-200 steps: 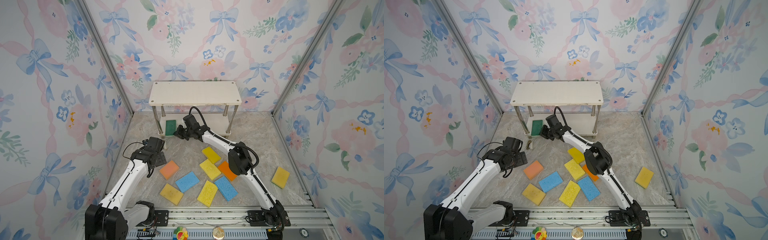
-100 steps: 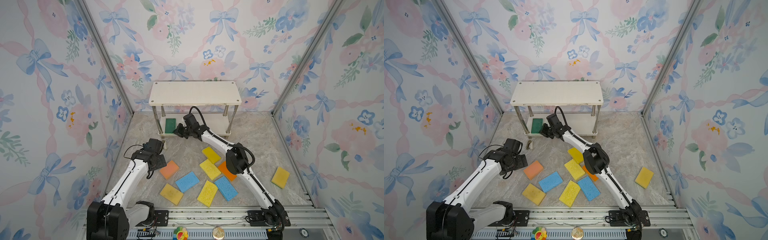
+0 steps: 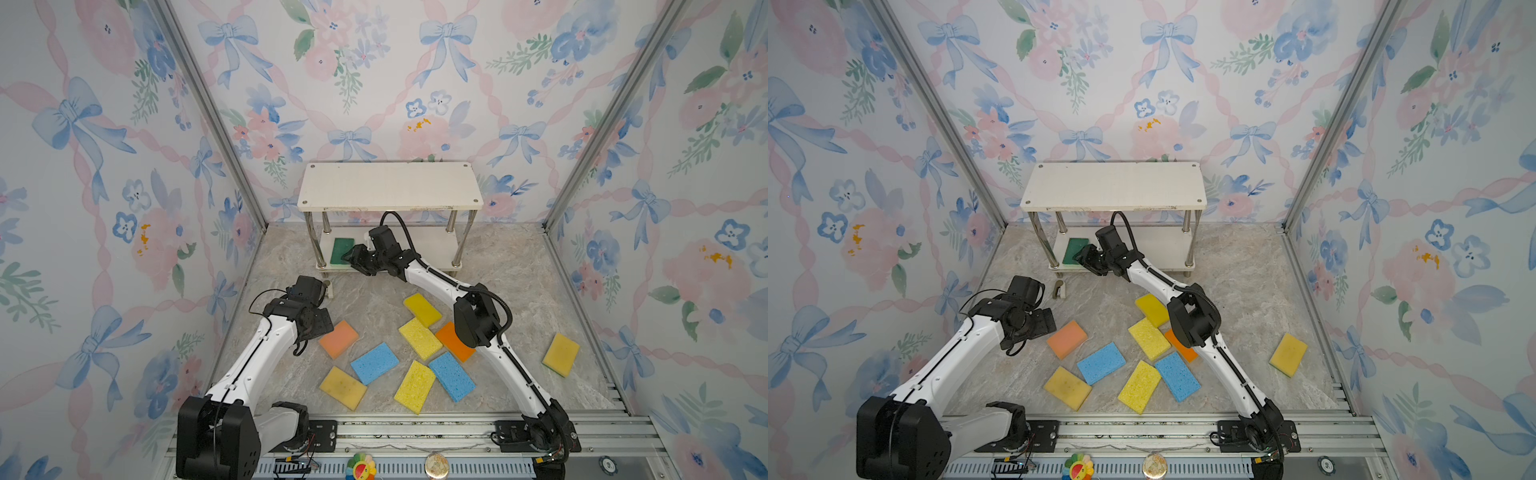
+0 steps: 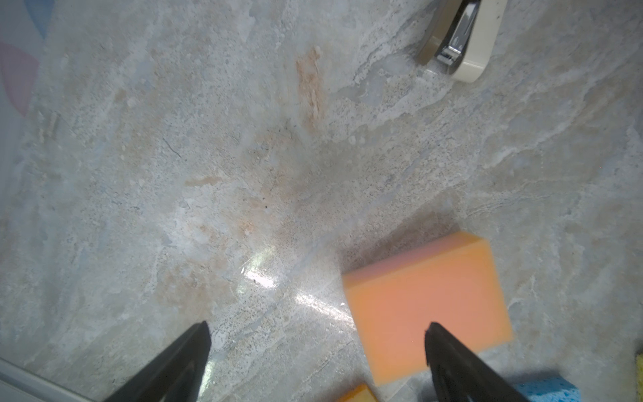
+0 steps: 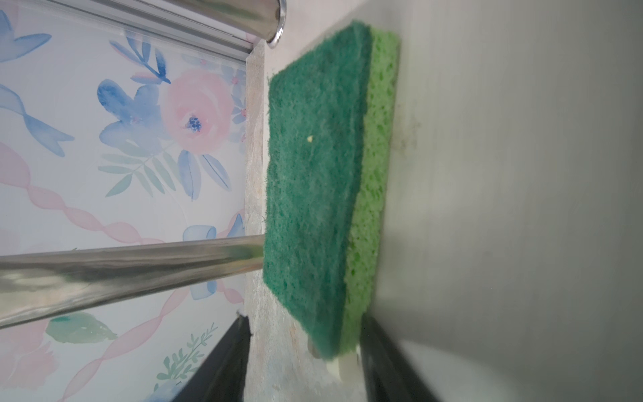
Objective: Place and organize the cleaning sponges onto the shelf
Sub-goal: 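Set the green sponge upright on the lower shelf with the right gripper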
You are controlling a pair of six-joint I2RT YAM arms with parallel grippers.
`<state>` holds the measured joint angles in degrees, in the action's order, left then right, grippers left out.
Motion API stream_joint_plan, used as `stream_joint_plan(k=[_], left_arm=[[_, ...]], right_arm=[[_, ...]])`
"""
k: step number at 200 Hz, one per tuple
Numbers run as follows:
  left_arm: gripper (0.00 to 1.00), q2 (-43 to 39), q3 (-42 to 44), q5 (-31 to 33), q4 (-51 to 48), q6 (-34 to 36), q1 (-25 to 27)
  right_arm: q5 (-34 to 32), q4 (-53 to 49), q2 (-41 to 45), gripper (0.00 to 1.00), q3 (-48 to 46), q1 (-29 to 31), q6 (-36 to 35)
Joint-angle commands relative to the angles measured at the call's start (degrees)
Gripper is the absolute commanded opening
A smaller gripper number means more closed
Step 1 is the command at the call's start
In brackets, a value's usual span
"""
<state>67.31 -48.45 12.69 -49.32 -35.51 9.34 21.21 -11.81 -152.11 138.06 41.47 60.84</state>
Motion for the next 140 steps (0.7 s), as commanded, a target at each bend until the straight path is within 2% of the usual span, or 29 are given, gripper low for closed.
stream_joint_plan(k=[1,66,140], left_arm=[[0.98,0.3,0.7,-1.1,0.1,1.4,-0.3],[0.98,0.2,1.7,-3.1,0.2,1.6,-0.3],[0.98,-0.2,2.3,-5.0,0.9,2.2,-0.2]], right_arm=[[-2.2,-1.4,0.8,0.59,-2.4,-1.5,-1.3],[-6.1,-1.5,-3.3,0.64,3.0,-1.7,-2.1],[-3.2,2.6,-9.3,0.66,7.7,-2.6,0.7]])
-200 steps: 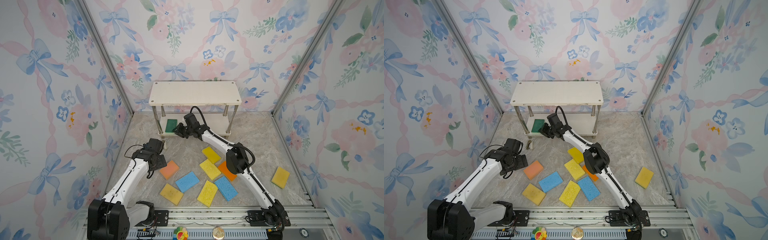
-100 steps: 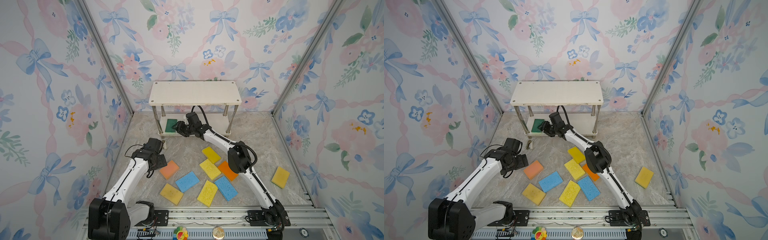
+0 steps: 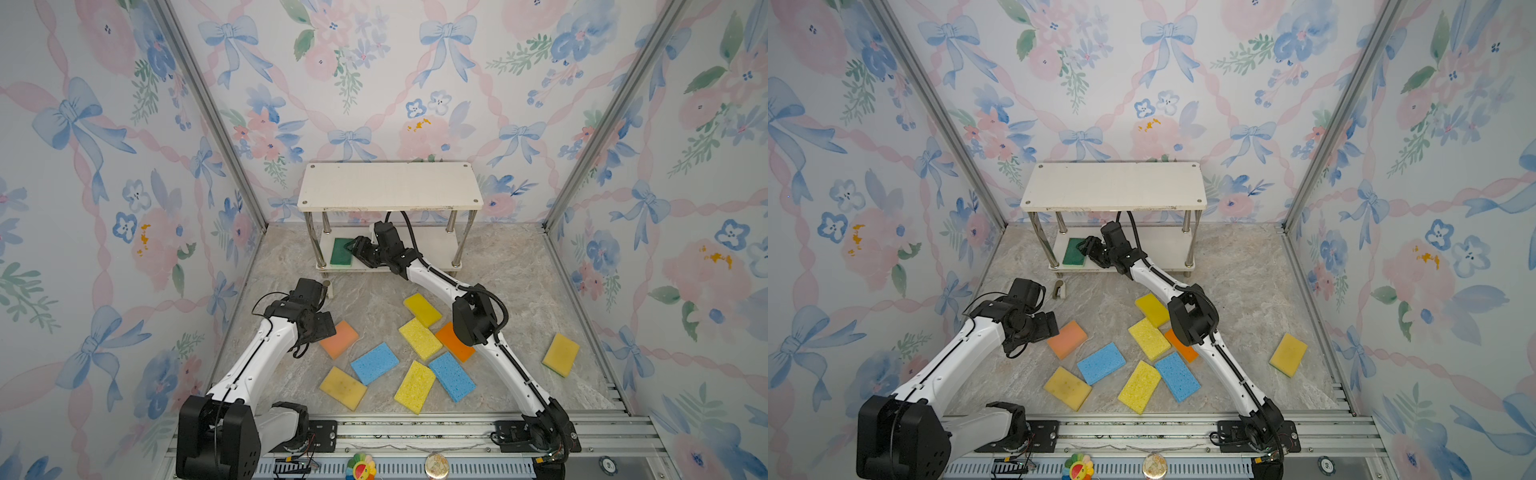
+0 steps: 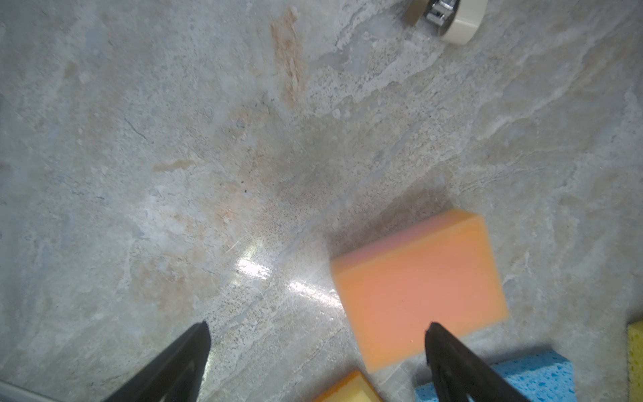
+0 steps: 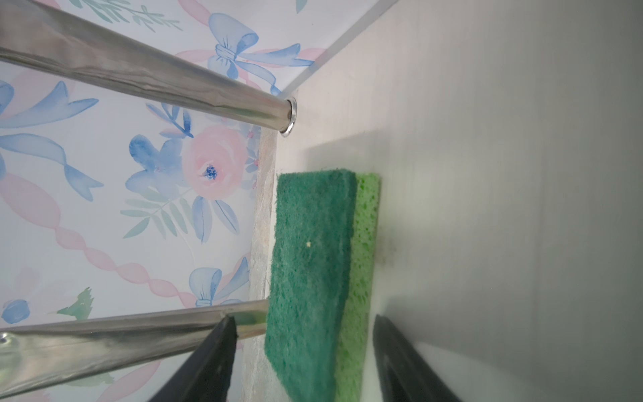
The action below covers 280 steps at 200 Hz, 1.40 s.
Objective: Place and organize the cleaning sponges onto the shelf
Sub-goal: 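Set the green sponge upright on the lower shelf with the right gripper, then release the green sponge and move the right gripper to the orange-and-white sponge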
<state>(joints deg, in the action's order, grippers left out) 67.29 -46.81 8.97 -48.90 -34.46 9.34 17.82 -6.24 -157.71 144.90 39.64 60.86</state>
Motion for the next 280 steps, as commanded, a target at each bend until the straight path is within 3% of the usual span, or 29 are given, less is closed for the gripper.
stream_joint_plan(k=[1,194,241,280], left_arm=[[0.98,-0.2,0.6,-1.3,0.4,1.2,-0.2],[0.98,0.0,1.0,-2.9,1.1,2.4,-0.2],[0.98,0.1,-0.2,-4.1,1.3,2.5,-0.2],[0.98,0.1,-1.4,-10.3,4.2,3.0,-0.1]], right_arm=[[0.2,-3.0,-3.7,0.66,0.8,-0.8,0.6],[5.8,1.1,-7.8,0.68,3.6,1.0,4.0],[2.5,1.0,0.8,0.69,-4.8,0.0,-0.4],[-1.8,1.0,14.6,0.69,-19.0,-0.2,-7.2]])
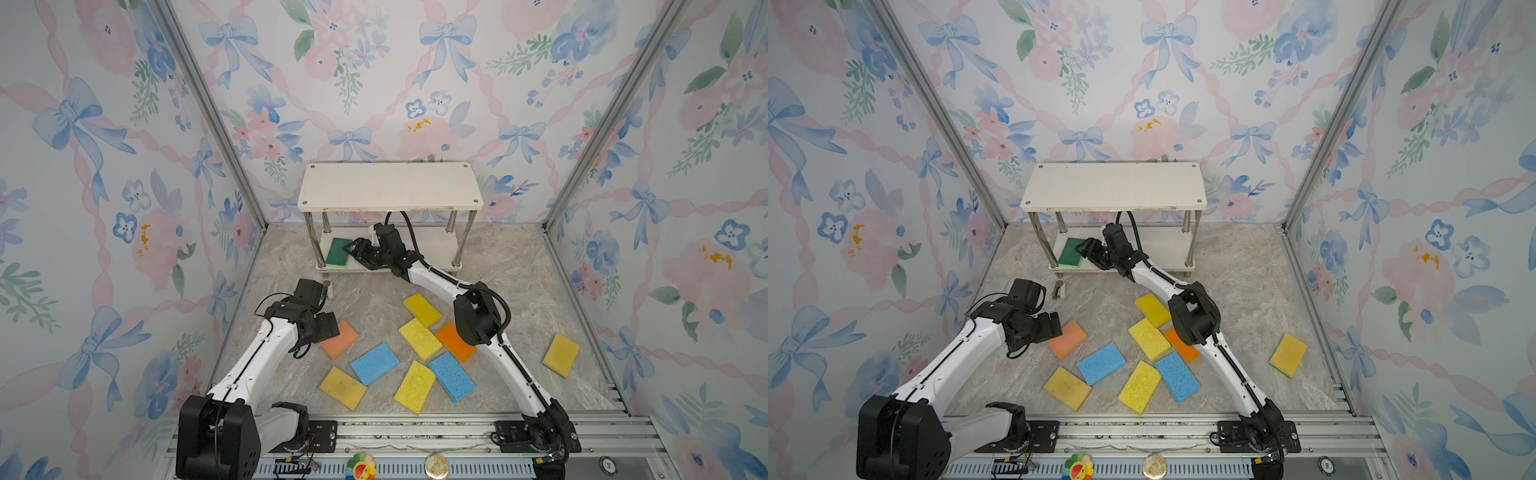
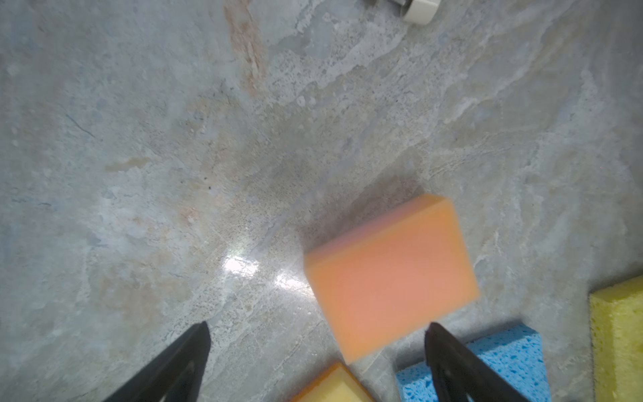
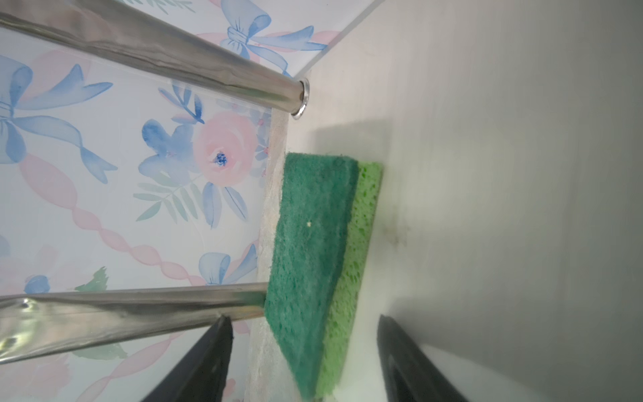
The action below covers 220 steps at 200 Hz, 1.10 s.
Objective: Place and organize the cleaning sponges onto the shelf
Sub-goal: 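Release the green sponge and move the right gripper to the orange-and-white sponge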
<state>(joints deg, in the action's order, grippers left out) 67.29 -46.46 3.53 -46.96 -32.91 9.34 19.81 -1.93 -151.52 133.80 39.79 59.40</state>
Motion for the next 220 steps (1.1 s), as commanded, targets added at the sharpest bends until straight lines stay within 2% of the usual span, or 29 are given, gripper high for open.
stream_joint_plan(k=[1,39,69,103,128,171,192,220], left_arm=[[0.98,0.1,-1.8,-5.0,2.3,1.4,0.0],[0.98,0.8,-2.6,-13.9,7.4,1.8,0.8],[0.98,1.0,-2.6,-19.7,12.8,1.3,3.6],[0.98,1.5,-1.1,-24.8,20.7,-2.1,8.2],[0.98,2.2,2.9,-29.1,28.3,-6.7,9.7],[0.98,4.6,3.5,-31.0,31.6,-8.2,11.2],[0.98,5.0,3.6,-30.9,32.1,-8.3,12.2],[0.98,5.5,4.4,-32.6,34.3,-9.3,13.1]], right_arm=[[-3.9,-3.3,8.8,0.69,-8.3,-0.3,-5.8],[-3.4,-4.3,23.1,0.69,-23.8,-0.3,-10.1],[-2.3,-15.6,35.0,0.7,-35.1,-0.9,-16.0],[-5.1,-33.9,48.9,0.69,-46.8,-1.0,-25.3],[-9.3,-44.6,58.0,0.67,-54.2,-2.1,-28.8],[-8.9,-47.8,72.3,0.65,-69.4,-8.3,-28.8],[-8.5,-48.6,75.5,0.63,-74.2,-11.7,-30.7],[-9.3,-49.9,73.5,0.62,-76.5,-13.8,-36.6]])
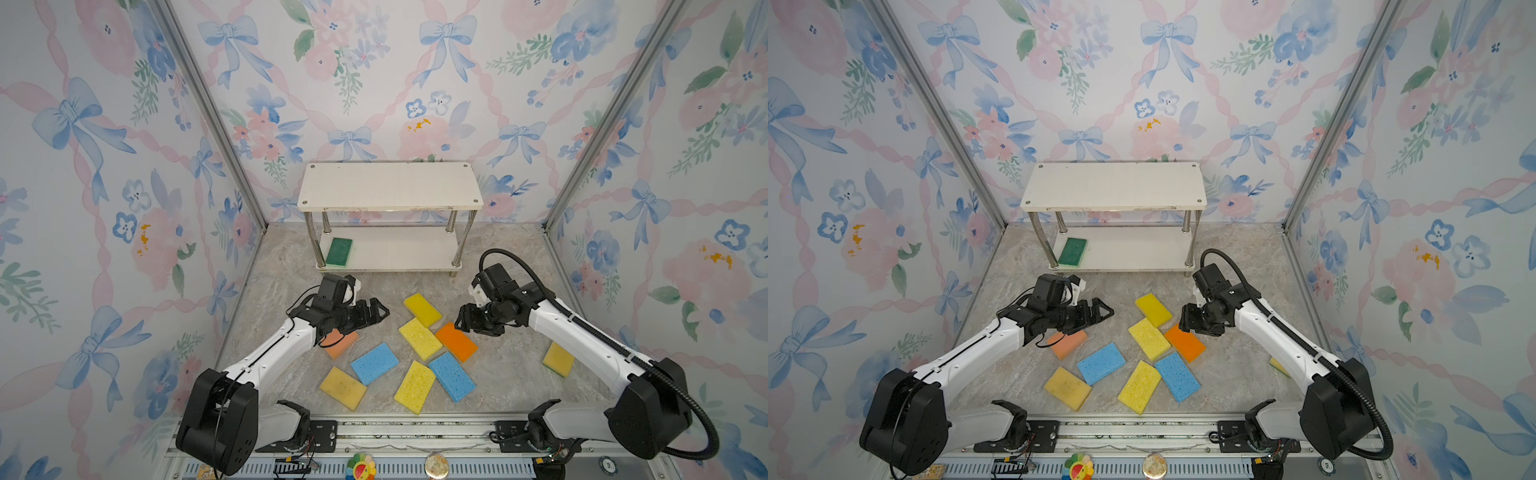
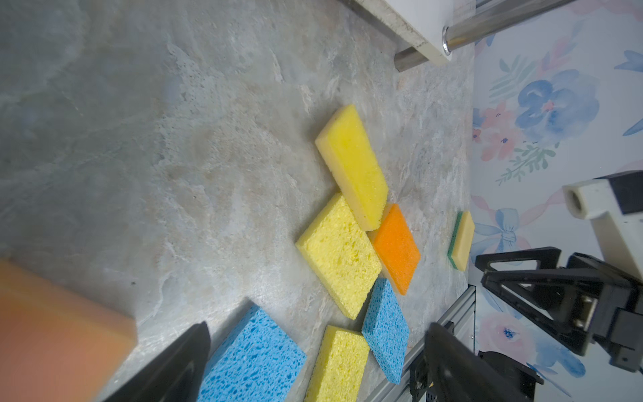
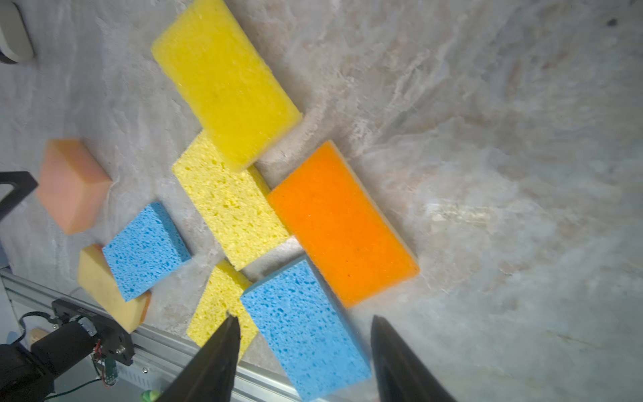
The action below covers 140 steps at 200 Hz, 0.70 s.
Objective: Place and organize the cleaning sponges onto the shelf
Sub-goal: 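Release the green sponge and move the right gripper to the orange-and-white sponge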
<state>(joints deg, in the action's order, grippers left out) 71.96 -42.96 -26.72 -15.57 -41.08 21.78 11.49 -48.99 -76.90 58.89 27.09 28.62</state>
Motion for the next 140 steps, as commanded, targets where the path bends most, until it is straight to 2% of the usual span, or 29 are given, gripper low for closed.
stream_joint_plan(k=[1,38,140], left_arm=[[0.98,0.8,0.9,-2.3,2.9,-1.2,0.6],[0.98,1.4,1.2,-3.4,2.9,-1.2,0.8],[0.98,3.0,2.4,-4.5,2.9,-1.5,0.9]], right_arm=[[-1.0,-2.8,-1.2,0.62,-1.7,-1.2,-6.0],[-2.3,-0.9,-4.6,0.6,-2.2,-2.7,-11.2],[5.5,1.9,-18.3,0.56,2.5,-6.7,-23.3]])
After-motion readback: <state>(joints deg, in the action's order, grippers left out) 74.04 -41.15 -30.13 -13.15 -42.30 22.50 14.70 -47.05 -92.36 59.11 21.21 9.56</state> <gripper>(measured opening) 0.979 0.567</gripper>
